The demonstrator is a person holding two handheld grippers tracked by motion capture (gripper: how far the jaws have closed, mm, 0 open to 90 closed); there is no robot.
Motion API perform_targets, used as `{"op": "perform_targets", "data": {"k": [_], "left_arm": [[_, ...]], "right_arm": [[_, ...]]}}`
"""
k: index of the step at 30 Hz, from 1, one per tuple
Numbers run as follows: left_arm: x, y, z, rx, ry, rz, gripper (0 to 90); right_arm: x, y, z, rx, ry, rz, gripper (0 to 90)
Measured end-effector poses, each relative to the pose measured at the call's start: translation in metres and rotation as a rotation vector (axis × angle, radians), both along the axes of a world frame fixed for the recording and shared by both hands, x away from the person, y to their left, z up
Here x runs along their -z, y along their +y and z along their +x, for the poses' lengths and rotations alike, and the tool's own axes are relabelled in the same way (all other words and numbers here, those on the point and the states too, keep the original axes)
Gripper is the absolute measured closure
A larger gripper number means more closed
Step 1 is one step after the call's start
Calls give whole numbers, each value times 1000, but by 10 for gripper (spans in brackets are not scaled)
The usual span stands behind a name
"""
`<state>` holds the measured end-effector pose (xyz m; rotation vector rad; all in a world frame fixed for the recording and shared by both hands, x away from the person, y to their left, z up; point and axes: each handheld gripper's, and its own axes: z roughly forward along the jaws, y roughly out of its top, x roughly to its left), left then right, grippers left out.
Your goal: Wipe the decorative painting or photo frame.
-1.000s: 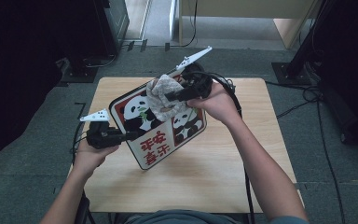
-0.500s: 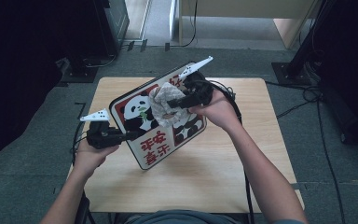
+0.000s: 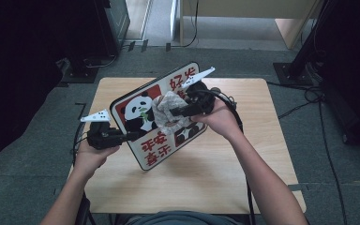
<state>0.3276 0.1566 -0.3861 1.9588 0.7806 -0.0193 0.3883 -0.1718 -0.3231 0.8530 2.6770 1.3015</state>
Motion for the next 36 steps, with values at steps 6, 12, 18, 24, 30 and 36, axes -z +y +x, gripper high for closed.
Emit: {"op": "perform_targets", "data": {"k": [6,12,18,24,30,36], "left_arm": [[0,0,0,4,-8,2,796],[1,1,0,4,-6,-7,795],[1,1,0,5,-7,-8,795],[1,1,0,5,-9,-9,794],[1,0,0,5,-9,-9,794],[1,0,0,6,-9,-8,794]], "right_arm": [[8,-1,-2,-3,6,-2,629],[17,-2,-4,-6,10,-9,626],[27,-3,-5,-11,19,-14,625],[38,-6,-8,-11,29,-18,624],[50,-7,-10,-9,46,-15,624],[65,-10,-14,-4,59,-8,624]]}}
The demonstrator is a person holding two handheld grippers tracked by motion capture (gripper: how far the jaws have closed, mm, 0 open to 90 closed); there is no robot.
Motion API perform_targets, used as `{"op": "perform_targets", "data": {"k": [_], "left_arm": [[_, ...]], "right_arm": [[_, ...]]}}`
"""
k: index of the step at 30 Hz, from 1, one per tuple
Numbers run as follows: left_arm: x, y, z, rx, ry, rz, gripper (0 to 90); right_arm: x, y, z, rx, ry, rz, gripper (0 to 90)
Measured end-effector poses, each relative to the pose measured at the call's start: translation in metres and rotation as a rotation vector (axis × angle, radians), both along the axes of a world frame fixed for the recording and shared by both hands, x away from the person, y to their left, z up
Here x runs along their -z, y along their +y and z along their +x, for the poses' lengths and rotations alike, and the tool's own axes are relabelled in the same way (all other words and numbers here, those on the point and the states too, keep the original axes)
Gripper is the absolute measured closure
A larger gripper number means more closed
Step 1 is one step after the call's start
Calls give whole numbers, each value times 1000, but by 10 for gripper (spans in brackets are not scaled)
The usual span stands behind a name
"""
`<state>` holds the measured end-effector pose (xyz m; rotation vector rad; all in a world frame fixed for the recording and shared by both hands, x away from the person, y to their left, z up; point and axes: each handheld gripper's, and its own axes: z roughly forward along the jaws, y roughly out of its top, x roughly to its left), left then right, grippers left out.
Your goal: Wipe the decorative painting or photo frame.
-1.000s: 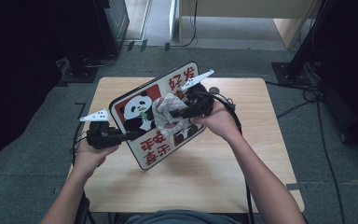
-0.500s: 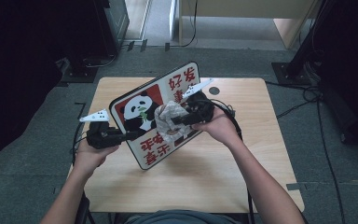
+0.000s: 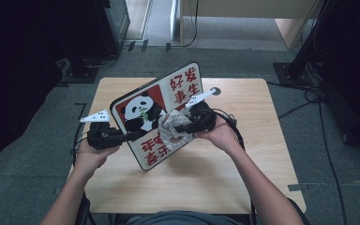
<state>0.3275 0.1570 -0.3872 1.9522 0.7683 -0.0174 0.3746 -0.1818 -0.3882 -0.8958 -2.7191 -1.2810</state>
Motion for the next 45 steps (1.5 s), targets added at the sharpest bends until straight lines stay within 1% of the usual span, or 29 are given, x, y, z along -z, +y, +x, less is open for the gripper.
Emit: {"op": "perform_targets", "data": {"k": [3,4,5,11,12,14,15,18,20,24,25,28,30,34,38,39,40,43,45], "left_arm": [[0,0,0,0,-1,1,794],[0,0,0,0,-1,1,794],[0,0,0,0,0,1,794],[0,0,0,0,-2,2,794],[0,0,0,0,-3,2,794],[0,0,0,-1,-1,2,794],[0,0,0,0,0,2,794],[0,0,0,0,0,1,794],[0,0,0,0,0,1,794],[0,0,0,0,-1,2,793],[0,0,0,1,-1,2,793],[0,0,0,0,-2,3,794],[0,0,0,1,-3,3,793],[0,0,0,2,-5,3,793],[0,0,0,2,-5,3,792],[0,0,0,2,-5,3,792],[0,0,0,2,-5,4,792],[0,0,0,3,-4,3,792],[-1,0,0,0,-3,7,792]], "right_arm": [[6,-1,-2,2,8,-1,624],[6,-1,-2,2,8,-1,624],[12,-2,-3,2,11,-2,624],[19,-3,-4,3,17,-2,624],[23,-3,-5,0,21,-8,624],[26,-4,-5,-2,14,-5,624],[29,-4,-6,0,22,-4,624],[32,-5,-6,-4,17,-5,624],[38,-5,-8,-6,27,-16,624],[43,-6,-9,-9,23,-16,624],[49,-7,-10,-10,24,-12,624],[56,-8,-10,-14,25,-12,624],[61,-9,-11,-9,36,-12,624],[70,-9,-13,-7,54,-34,624],[74,-10,-14,-9,56,-33,623],[76,-11,-14,-12,51,-32,623],[79,-11,-15,-10,57,-35,623],[87,-12,-15,-17,74,-71,623],[90,-12,-14,-36,69,-77,623]]}}
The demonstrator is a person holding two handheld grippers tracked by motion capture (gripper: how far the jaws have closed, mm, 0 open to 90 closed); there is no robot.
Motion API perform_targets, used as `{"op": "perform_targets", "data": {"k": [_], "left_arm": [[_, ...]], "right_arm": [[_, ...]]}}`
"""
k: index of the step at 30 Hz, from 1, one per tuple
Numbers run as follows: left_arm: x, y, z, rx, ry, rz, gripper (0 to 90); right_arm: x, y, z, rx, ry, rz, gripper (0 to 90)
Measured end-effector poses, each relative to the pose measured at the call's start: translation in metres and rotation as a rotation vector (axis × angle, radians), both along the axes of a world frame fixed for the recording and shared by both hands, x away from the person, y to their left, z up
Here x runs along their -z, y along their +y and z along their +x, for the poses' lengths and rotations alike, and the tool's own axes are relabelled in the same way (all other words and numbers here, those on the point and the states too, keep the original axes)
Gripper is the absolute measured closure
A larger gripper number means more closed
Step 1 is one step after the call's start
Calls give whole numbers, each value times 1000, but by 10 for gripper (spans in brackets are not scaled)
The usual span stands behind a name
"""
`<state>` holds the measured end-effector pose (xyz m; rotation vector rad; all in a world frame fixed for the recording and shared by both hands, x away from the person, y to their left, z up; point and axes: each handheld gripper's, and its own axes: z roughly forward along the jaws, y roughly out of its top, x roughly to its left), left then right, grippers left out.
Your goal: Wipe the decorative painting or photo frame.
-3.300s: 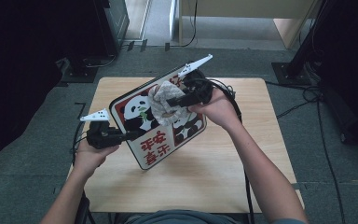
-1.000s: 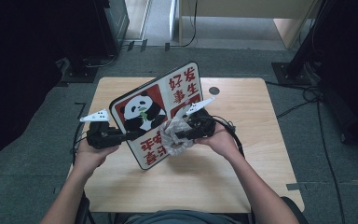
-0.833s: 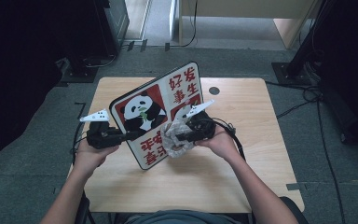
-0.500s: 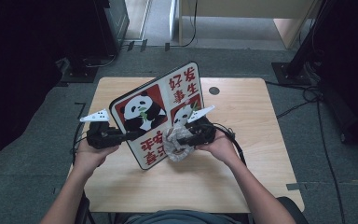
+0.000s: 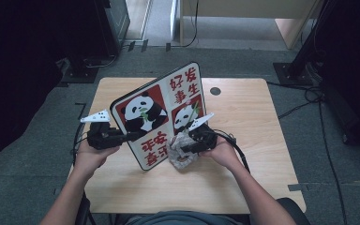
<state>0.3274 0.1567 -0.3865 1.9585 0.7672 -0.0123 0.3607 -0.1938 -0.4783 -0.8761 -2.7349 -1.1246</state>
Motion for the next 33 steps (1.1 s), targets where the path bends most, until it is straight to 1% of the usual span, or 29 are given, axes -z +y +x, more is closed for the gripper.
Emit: {"op": "perform_targets", "data": {"k": [2,7,11,14,16,17,18,19,21,22,23,25,26,27,28,33], "left_arm": [[0,0,0,0,1,0,792],[0,0,0,1,4,-2,791],[0,0,0,0,3,-2,792],[0,0,0,0,2,-2,792],[0,0,0,-1,2,-3,793],[0,0,0,-1,2,-3,793],[0,0,0,-1,2,-4,793],[0,0,0,-1,2,-4,792],[0,0,0,-4,5,-9,793],[1,0,0,-4,6,-10,792],[1,0,0,-4,6,-10,792],[0,0,0,-3,5,-8,792],[1,0,0,-4,6,-9,792],[0,0,0,-4,6,-9,793],[0,0,0,-4,6,-9,792],[1,0,0,-3,6,-9,792]], "right_arm": [[0,0,1,-6,1,2,623],[0,-3,3,-3,28,16,624],[-5,-4,3,-2,46,26,631],[-12,-5,2,4,54,22,636],[-20,-6,0,5,42,26,636],[-20,-6,0,5,42,26,636],[-26,-7,0,9,40,47,636],[-26,-7,0,9,40,47,636],[-32,-7,0,18,42,60,637],[-39,-7,0,23,32,73,637],[-39,-7,0,23,32,73,637],[-47,-6,0,28,32,80,636],[-56,-6,1,33,28,86,637],[-60,-6,1,31,26,89,637],[-60,-6,1,31,26,89,637],[-79,-5,2,37,8,93,637]]}}
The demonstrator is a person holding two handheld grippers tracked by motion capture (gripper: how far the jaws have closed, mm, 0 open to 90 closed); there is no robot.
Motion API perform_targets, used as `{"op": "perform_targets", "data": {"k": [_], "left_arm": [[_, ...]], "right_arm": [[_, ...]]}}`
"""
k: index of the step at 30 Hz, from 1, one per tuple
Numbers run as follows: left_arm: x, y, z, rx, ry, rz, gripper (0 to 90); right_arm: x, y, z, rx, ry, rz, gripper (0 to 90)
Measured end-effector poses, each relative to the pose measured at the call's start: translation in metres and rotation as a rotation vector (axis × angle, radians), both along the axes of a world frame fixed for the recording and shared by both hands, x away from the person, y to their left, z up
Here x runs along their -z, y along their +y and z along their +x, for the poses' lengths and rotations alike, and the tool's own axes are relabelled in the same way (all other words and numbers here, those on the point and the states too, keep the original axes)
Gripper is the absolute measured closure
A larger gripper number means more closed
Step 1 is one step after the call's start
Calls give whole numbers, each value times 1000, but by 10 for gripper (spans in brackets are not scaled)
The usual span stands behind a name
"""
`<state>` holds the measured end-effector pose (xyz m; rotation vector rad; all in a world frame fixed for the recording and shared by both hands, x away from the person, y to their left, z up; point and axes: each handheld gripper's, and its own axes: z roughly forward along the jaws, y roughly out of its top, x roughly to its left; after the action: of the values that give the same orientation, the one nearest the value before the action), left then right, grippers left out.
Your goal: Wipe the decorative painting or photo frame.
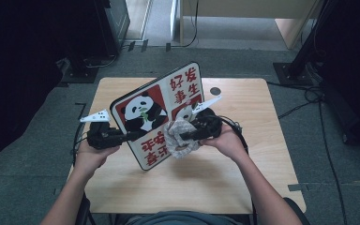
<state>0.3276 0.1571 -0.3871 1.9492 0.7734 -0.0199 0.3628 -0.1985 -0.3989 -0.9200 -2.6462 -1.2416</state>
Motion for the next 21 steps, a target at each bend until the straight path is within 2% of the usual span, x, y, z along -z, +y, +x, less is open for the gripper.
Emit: {"op": "perform_targets", "data": {"k": [1,2,10,11,12,21], "left_arm": [[0,0,0,0,0,0,792],[0,0,0,0,0,0,792],[0,0,0,3,-2,0,791],[0,0,0,3,-2,0,792],[0,0,0,3,-2,0,791],[0,0,0,4,2,-5,790]], "right_arm": [[-9,2,1,5,-3,1,636],[-9,2,1,5,-3,1,636],[-48,12,6,-5,-39,4,636],[-58,15,8,-6,-49,6,636],[-58,15,8,-6,-49,6,636],[-97,33,14,-21,-108,12,634]]}}
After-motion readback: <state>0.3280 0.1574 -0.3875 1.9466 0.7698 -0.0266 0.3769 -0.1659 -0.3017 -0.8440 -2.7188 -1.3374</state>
